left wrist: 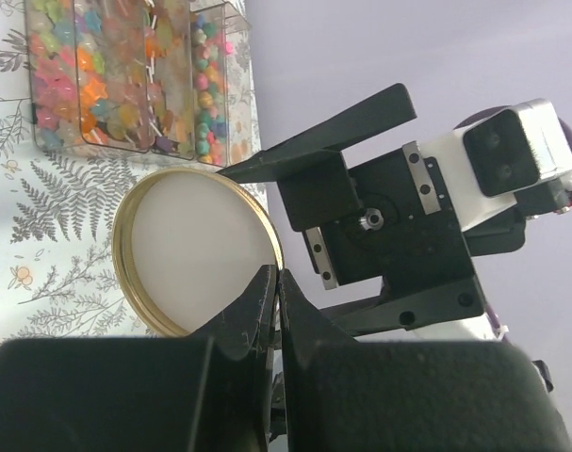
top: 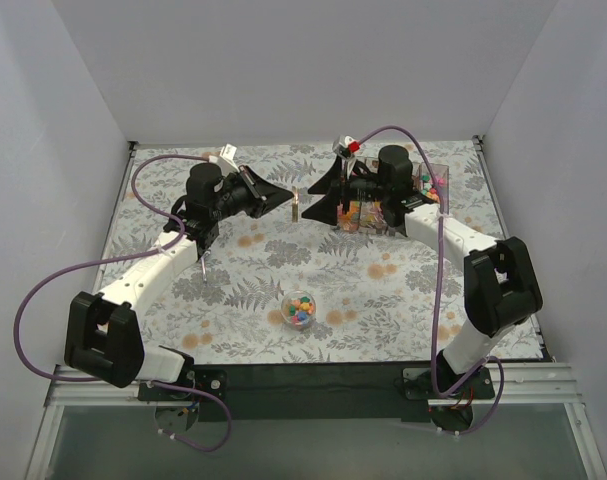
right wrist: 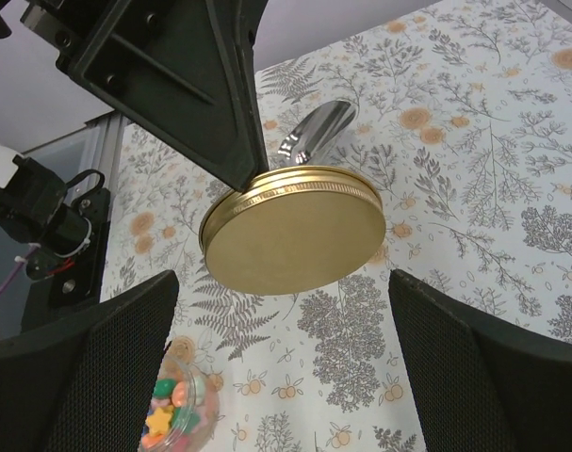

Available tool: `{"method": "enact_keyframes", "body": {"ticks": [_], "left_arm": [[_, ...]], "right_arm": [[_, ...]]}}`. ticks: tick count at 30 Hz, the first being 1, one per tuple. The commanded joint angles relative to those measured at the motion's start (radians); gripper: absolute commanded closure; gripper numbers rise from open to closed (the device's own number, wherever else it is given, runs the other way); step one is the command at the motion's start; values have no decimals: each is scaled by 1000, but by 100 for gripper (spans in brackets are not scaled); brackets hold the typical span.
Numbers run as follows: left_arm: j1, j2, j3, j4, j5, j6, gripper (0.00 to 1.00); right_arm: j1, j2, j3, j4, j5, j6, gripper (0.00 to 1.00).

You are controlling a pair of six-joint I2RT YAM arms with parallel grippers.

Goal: Pack the candies
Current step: Pick up the bottle lid at the center of the board.

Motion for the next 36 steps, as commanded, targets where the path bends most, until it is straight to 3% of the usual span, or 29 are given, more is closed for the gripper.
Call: {"method": "enact_keyframes", "body": {"ticks": [1, 15, 24, 36], "left_arm": [[-4, 0, 34, 39, 25, -40, 100], [-6, 9, 4, 122, 60, -118, 100], [-7, -6, -13, 130, 68, -123, 100], [-7, -16, -23, 136, 90, -121, 100]], "right_arm": [[4, 14, 45, 87, -76, -43, 2], [27, 60, 70, 164, -141, -34, 2], [20, 61, 54, 175, -49, -42, 2], [-16, 49, 48, 176, -127, -43, 2]]}}
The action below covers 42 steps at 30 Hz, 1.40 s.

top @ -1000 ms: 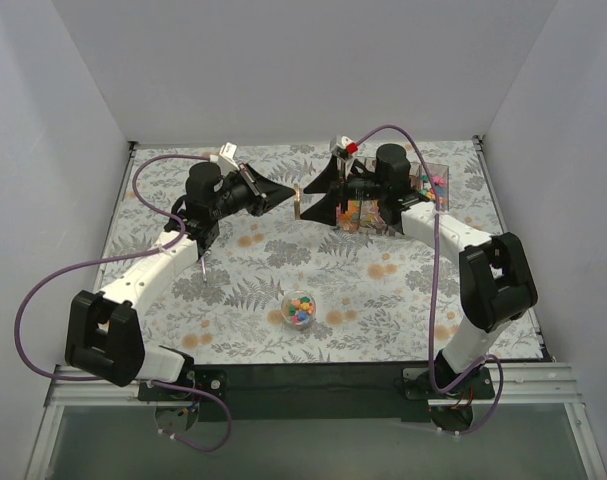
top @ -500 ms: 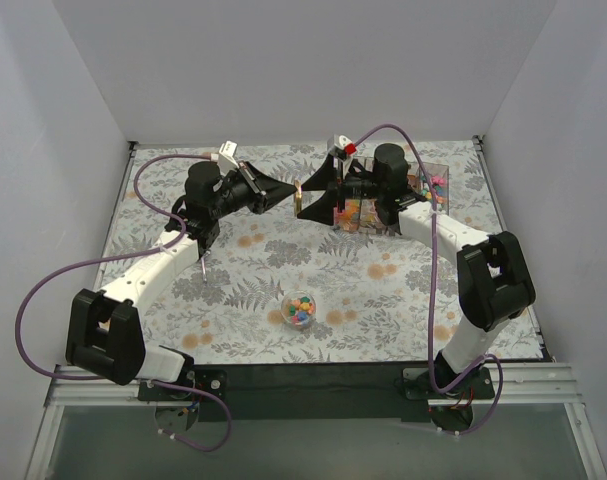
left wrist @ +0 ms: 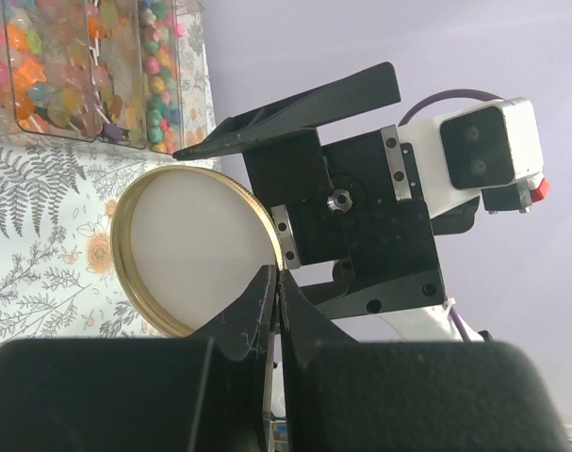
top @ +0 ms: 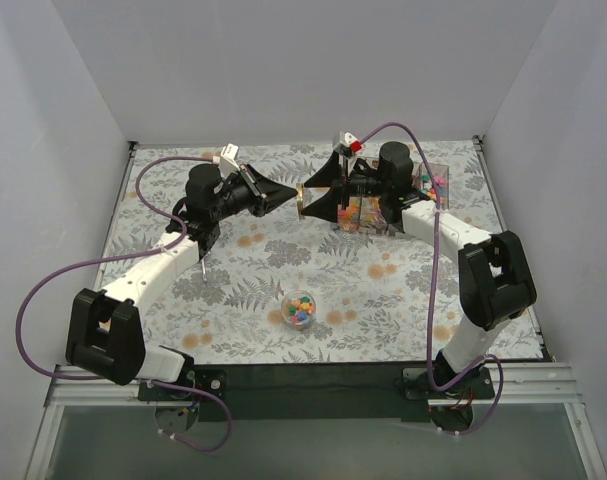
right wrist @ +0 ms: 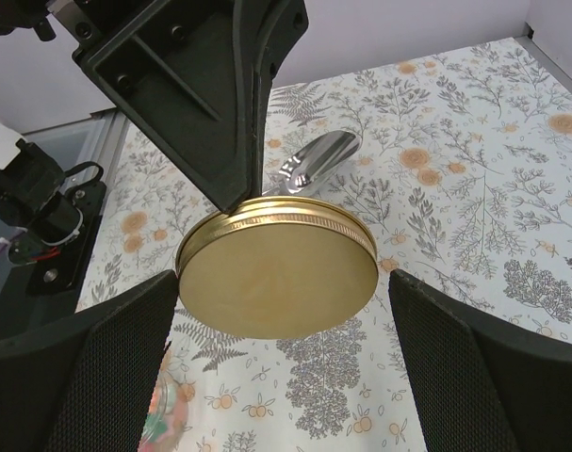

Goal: Pack the candies
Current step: Pick up the bottle lid at the center of the board.

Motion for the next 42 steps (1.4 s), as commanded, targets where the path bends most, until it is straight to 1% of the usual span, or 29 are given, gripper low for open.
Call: {"method": "enact_keyframes", "body": {"ticks": [1, 13, 25, 36, 39, 40, 42], "left_arm": [[-6, -29, -2, 16, 31, -1, 100], [-6, -19, 11, 29, 43, -17, 100], [-7, -26, -6, 12, 5, -44, 100], [-12, -40, -18, 10, -16, -49, 100], [-12, -46, -18, 7, -22, -46, 100], [-10, -46, -20, 6, -22, -44, 100], [-12, -51, -20, 4, -24, -43, 100]], "right_arm": [[-12, 0, 20, 49, -46, -17, 2], [-10, 21, 30, 53, -83, -4, 2], [13, 24, 8, 66, -43, 7, 2], [17, 29, 7, 79, -42, 19, 2], [17, 30, 3, 79, -42, 19, 9], [16, 30, 3, 79, -49, 21, 15], [17, 32, -3, 79, -52, 21, 19]]}}
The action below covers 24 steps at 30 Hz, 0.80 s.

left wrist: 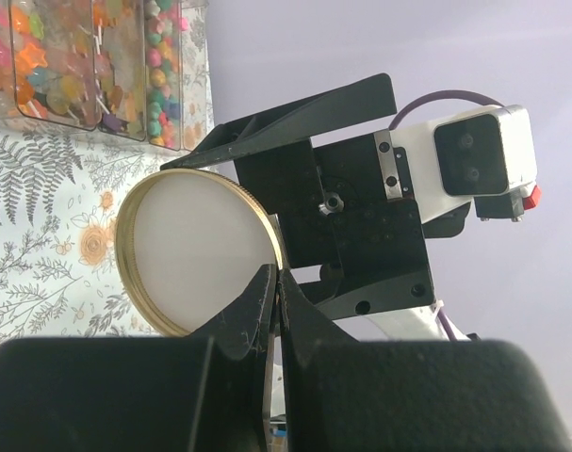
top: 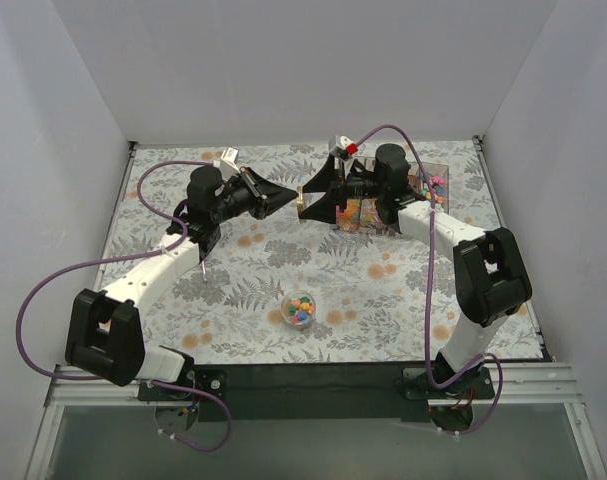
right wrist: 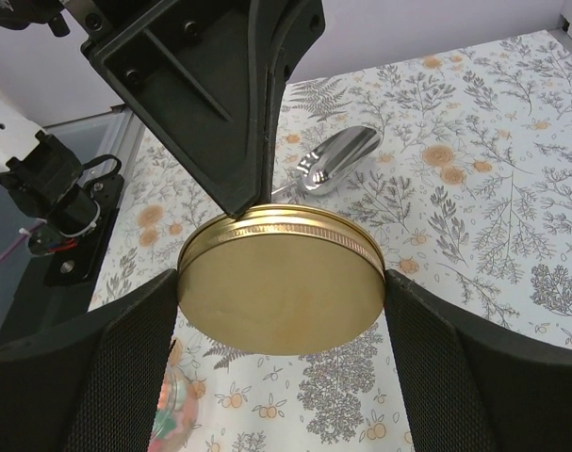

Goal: Pack the candies
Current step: Pick up the bottle lid at the center of the board.

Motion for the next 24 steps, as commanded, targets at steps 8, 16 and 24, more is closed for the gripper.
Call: {"method": "enact_keyframes", "body": {"ticks": [8, 16, 24], "left_arm": [[-4, -56, -1, -22, -30, 27, 94], [-4, -78, 17, -103, -74, 81, 51], [-4, -134, 88, -369, -278, 389, 30]], "right_arm": [[4, -19, -41, 47, -3, -7, 35], [3, -33, -71, 42, 31, 3, 36], [-3, -67, -159, -5, 50, 13, 41]]}}
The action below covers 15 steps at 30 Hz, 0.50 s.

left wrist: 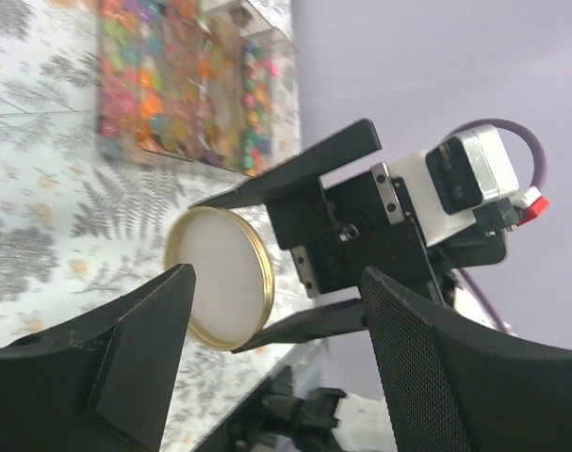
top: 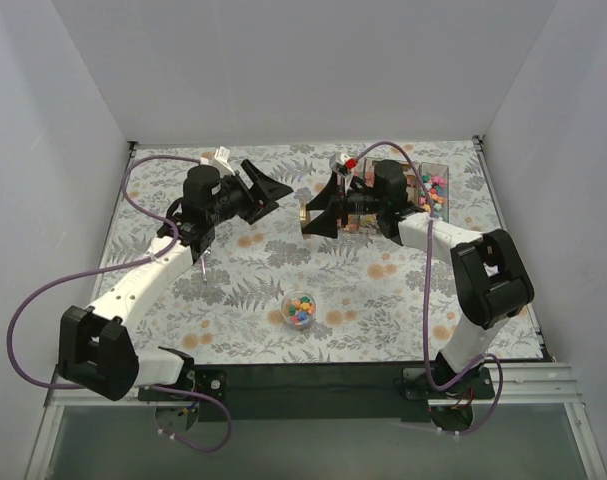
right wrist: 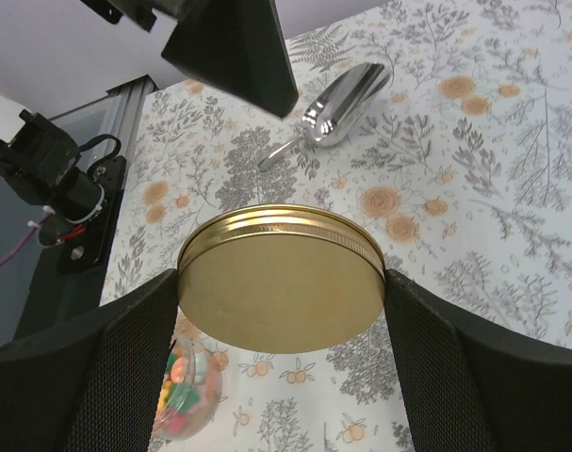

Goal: Pack the candies
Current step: Pick up the bottle lid at the center of the board.

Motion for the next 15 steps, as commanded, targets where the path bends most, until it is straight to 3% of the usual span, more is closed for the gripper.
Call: {"method": "enact_keyframes", "body": {"ticks": [1, 7, 8, 15], "left_arm": [[-1, -75, 47, -177, -166, 199, 30], [-1, -175, -5, -289, -330, 408, 27], [-1, -219, -46, -318, -426, 460, 26], [-1, -325, -151, -362, -554, 554, 25]], "right_arm": [[-3, -68, -50, -38, 30, -10, 41], [3, -173, -127, -315, 191, -152, 36], [15, -231, -133, -496, 261, -215, 36], [118, -285, -99, -841, 483, -306, 36]]}}
